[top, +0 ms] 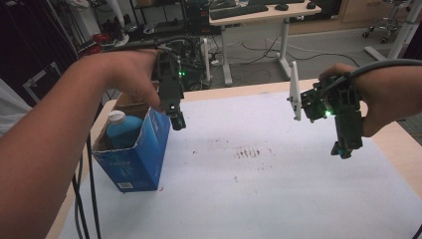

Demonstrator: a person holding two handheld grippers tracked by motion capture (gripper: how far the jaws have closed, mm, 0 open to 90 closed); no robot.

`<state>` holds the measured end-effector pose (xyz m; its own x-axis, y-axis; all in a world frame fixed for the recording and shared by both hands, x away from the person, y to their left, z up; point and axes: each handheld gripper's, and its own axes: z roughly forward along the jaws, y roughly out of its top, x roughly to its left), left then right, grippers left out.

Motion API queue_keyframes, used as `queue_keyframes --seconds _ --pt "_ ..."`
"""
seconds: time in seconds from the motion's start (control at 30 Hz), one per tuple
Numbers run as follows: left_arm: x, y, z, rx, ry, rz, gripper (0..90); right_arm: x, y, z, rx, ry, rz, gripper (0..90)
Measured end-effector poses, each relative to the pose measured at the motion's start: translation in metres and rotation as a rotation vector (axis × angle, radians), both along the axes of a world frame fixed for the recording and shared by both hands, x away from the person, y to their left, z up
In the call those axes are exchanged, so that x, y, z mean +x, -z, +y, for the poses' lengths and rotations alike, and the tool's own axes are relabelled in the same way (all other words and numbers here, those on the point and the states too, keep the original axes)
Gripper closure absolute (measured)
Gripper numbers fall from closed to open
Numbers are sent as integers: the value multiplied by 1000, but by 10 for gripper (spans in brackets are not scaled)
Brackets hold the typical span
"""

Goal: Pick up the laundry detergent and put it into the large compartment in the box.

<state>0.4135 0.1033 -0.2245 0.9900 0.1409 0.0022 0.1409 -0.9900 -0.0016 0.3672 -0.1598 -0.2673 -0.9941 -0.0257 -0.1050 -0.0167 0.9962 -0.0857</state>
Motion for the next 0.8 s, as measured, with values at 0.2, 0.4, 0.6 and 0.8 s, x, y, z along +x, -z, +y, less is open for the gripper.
queue_keyframes --seconds 0.2,0.4,0.6,0.8 --pt "-3 12 -10 4 13 7 18 2 -10 0 -11 -16 -18 18" --pt "-2 20 -12 10 17 17 18 4 -12 0 -1 -22 -12 18" --pt "2 6 -8 -11 8 2 18 8 -11 1 6 -24 -10 18" --pt "5 7 -5 -3 1 4 18 12 -11 3 12 -21 1 18"
